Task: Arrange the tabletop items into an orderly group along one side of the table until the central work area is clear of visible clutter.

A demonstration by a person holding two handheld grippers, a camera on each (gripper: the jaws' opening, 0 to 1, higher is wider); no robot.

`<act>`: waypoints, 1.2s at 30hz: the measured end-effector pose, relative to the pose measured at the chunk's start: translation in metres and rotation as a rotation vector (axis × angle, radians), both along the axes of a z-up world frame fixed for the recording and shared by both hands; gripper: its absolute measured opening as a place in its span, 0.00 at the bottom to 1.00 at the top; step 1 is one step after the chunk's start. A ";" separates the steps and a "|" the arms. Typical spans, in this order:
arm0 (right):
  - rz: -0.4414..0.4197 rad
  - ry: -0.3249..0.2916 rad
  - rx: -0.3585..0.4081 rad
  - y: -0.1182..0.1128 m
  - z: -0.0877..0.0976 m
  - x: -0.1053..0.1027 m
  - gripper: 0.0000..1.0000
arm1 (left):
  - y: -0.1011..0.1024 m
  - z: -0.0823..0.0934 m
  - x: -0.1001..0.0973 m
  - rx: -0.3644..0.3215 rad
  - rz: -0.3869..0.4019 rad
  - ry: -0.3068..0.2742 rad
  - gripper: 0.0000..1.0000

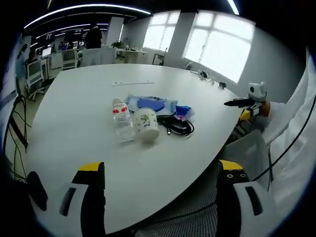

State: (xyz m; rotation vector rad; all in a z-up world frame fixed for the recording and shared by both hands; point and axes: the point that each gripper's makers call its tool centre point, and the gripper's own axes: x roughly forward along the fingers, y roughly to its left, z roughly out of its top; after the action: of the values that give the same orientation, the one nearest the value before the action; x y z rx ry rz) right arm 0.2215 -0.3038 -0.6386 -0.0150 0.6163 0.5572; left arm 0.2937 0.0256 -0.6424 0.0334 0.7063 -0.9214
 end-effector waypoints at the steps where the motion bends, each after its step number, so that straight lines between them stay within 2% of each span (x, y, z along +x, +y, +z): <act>1: 0.000 -0.001 0.001 0.000 0.000 0.000 0.85 | 0.000 0.000 0.000 0.000 0.000 0.000 0.97; 26: -0.015 0.004 0.003 0.000 -0.001 -0.002 0.85 | -0.003 0.005 0.005 -0.006 -0.011 -0.007 0.99; 36: -0.015 -0.002 0.009 0.006 0.003 0.003 0.84 | -0.004 0.007 0.009 -0.016 -0.014 -0.015 1.00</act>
State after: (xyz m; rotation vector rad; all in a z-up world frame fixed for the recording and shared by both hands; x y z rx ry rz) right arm 0.2241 -0.2975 -0.6359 -0.0025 0.6112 0.5458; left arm 0.3025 0.0214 -0.6350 0.0314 0.6854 -0.9391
